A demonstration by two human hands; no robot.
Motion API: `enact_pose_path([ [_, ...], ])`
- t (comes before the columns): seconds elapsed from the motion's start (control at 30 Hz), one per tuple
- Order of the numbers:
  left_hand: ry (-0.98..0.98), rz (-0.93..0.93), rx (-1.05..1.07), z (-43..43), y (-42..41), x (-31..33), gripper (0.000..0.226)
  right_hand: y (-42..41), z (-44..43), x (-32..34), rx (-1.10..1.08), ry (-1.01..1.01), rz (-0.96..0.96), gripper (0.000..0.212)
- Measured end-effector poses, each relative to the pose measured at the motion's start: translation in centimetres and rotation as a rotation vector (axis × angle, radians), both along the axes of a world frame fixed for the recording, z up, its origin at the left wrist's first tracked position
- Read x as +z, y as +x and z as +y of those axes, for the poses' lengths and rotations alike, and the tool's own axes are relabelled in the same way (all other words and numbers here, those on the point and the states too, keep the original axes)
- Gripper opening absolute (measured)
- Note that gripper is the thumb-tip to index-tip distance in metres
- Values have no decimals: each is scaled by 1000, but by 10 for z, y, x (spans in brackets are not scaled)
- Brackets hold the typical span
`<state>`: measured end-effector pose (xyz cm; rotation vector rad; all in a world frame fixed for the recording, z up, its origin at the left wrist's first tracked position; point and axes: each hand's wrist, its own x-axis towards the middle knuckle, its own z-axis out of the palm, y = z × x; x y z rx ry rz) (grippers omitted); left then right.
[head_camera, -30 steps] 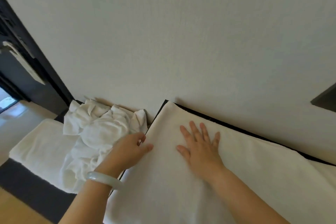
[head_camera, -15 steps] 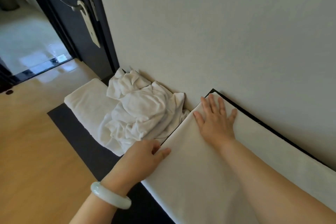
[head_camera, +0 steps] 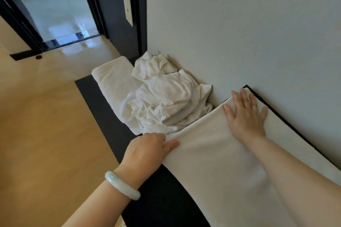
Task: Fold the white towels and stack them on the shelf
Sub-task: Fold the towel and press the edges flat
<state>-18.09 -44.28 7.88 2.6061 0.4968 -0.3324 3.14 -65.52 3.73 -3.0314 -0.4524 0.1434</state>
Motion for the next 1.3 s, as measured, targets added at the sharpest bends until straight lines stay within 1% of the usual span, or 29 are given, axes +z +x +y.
enact_pose_path([
  [0.07, -42, -26, 60, -5, 0, 3, 44, 0, 0, -1, -2, -8, 4, 71],
  [0.1, -17, -79, 76, -9, 0, 4, 39, 0, 0, -1, -4, -8, 8, 71],
  [0.13, 50, -153, 65, -14, 0, 4, 41, 0, 0, 0, -8, -6, 20, 69],
  [0.2, 135, -319, -43, -31, 7, 2, 59, 2, 3, 8, -23, 3, 86, 66],
  [0.23, 143, -373, -148, -41, 14, 1, 64, 0, 5, 14, -34, 25, 129, 65],
  [0.27, 163, -389, -280, -50, 20, 0, 66, -6, 8, 21, -44, 56, 144, 65],
  [0.33, 208, -342, -496, -61, 31, -9, 65, -36, 15, 28, -42, 128, 48, 63],
  [0.37, 218, -302, -546, -63, 32, -16, 65, -61, 17, 29, -29, 167, -13, 62],
  [0.43, 242, -264, -562, -62, 31, -29, 63, -121, 14, 25, 14, 190, -23, 63],
  [0.5, 248, -260, -558, -61, 30, -34, 62, -168, -13, 17, 1, 107, -7, 66],
  [0.53, 228, -258, -557, -61, 31, -34, 62, -179, -37, 16, -62, 52, 2, 66],
  [0.6, 209, -238, -565, -62, 32, -31, 60, -189, -94, 19, -271, -43, 26, 73],
  [0.67, 245, -217, -557, -63, 31, -29, 60, -195, -143, 29, -502, -137, 57, 75],
  [0.73, 302, -217, -526, -74, 32, -25, 61, -203, -158, 37, -624, -172, 65, 72],
  [0.8, 290, -282, -568, -102, 33, -19, 63, -212, -135, 36, -569, -97, -7, 70],
  [0.87, 255, -348, -698, -134, 30, -19, 61, -224, -95, 26, -430, -6, -38, 66],
  [0.93, 246, -322, -801, -150, 26, -24, 59, -240, -82, 11, -382, 14, -10, 64],
  [1.0, 262, -295, -820, -149, 23, -31, 61, -253, -112, 6, -477, 5, 6, 66],
  [1.1, 276, -282, -829, -145, 24, -32, 69, -283, -194, 11, -638, 8, 37, 69],
  [1.2, 289, -238, -828, -154, 27, -25, 78, -299, -259, 25, -607, 57, 106, 68],
  [1.23, 284, -236, -835, -160, 29, -21, 82, -300, -273, 30, -591, 85, 72, 67],
  [1.3, 272, -291, -882, -176, 36, -13, 84, -298, -295, 35, -618, 94, -28, 66],
])
